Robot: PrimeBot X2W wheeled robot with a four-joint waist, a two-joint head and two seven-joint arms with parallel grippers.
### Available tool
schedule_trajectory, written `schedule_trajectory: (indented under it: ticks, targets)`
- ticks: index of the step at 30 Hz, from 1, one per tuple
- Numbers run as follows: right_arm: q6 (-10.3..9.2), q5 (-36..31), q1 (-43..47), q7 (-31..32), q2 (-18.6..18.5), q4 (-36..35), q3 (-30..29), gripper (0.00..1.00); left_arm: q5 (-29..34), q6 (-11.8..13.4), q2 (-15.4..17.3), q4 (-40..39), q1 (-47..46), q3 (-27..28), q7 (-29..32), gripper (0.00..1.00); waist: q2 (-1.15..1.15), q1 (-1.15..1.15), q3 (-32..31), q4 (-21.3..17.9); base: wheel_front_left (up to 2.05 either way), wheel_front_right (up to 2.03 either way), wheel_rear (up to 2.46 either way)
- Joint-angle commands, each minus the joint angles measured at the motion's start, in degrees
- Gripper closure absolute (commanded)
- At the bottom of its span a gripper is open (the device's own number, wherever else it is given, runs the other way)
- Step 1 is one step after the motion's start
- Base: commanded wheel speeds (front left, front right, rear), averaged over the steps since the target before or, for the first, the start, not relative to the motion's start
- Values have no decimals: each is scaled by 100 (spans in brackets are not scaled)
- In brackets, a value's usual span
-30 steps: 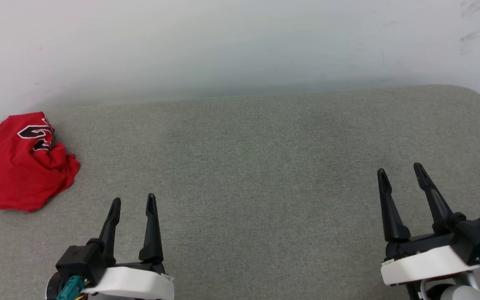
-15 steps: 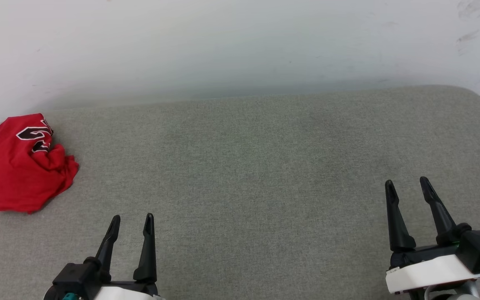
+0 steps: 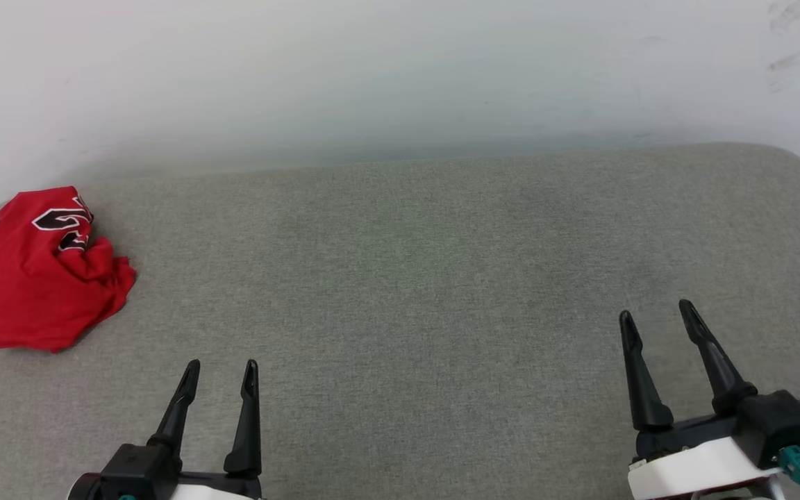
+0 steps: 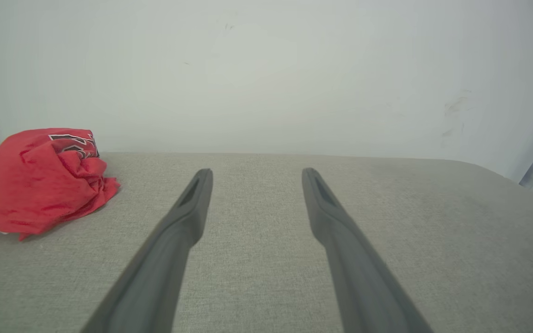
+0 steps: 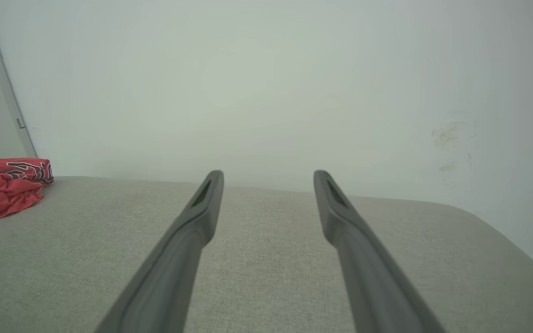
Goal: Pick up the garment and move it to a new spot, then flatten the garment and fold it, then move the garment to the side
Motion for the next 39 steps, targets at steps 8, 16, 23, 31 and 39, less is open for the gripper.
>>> schedule_trajectory:
  ticks: [8,16,23,31,39]
  targets:
    - [-2,-125,155,-54,5,-25,145,0,181,-32,-6,-25,84,80,-58,0,0,0,-61,455,0,0,0]
    - [-2,-101,211,-54,5,25,269,0,229,-78,-6,19,154,195,-58,0,0,0,-148,1074,0,0,0]
    - [-2,-32,260,-54,5,69,469,0,278,-114,-6,9,281,400,-58,0,0,0,-268,1740,0,0,0]
    - [-2,52,303,-54,5,90,583,0,323,-160,-7,15,374,454,-57,0,0,0,-374,2177,0,0,0]
    - [-2,80,324,-54,4,108,663,0,377,-188,-7,-15,431,465,-58,0,0,0,-457,2394,0,0,0]
